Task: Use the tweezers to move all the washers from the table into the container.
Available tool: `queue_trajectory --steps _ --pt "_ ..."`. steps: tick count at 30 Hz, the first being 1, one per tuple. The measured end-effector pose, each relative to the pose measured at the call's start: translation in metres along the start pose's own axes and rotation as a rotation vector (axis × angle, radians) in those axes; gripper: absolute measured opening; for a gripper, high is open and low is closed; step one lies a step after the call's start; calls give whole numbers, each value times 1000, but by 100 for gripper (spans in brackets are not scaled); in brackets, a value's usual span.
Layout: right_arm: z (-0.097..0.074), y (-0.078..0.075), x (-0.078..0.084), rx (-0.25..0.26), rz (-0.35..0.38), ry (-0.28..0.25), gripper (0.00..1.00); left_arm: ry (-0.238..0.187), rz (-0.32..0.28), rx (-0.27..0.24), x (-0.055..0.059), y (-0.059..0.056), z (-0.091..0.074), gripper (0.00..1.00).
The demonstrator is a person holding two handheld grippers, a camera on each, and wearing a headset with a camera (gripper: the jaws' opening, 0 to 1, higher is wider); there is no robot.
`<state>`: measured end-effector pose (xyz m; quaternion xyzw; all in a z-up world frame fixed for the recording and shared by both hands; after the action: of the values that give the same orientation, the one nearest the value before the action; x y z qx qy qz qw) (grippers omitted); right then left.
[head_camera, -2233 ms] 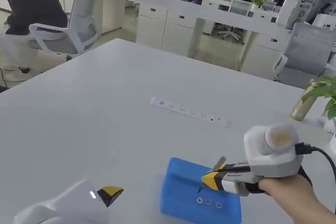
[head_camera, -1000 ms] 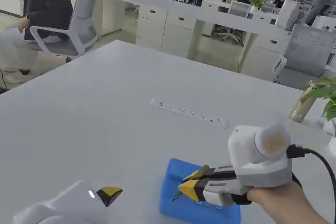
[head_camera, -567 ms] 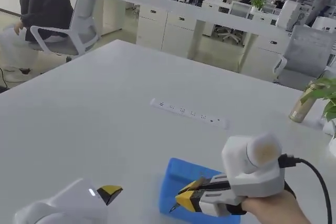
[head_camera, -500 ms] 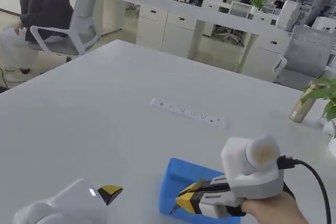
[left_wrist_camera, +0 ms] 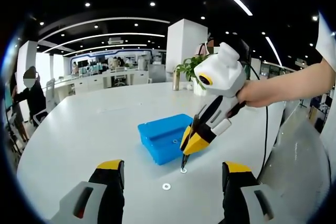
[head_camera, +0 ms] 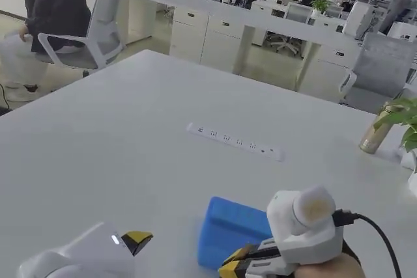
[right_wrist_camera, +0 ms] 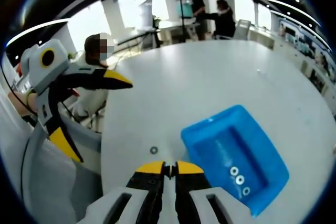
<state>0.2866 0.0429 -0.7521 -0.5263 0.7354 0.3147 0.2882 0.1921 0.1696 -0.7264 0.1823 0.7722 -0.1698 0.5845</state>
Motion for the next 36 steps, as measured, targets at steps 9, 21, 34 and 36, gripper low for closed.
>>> queue_trajectory --steps 9,21,34,36 --pt "3 3 4 -11 -13 37 3 1 5 0 0 0 0 77" --pt "8 8 5 -16 -79 69 3 1 6 3 -1 -1 0 77" --pt "12 17 13 34 -194 -10 3 29 22 21 3 -2 2 76" --pt "9 17 14 53 -162 -32 3 30 22 25 3 -3 2 76"
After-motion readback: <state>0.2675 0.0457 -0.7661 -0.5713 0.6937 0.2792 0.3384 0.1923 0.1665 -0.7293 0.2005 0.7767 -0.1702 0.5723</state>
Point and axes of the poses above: the centre of the closed fingertips' face, and the gripper's own axes: z roughly forward along the fingers, y roughly to its left, x roughly out of its underside, the point moved 7 cm from there along -z, roughly backward along the fingers, and after that the axes turned 9 degrees about -y, right-handed, at the moved point
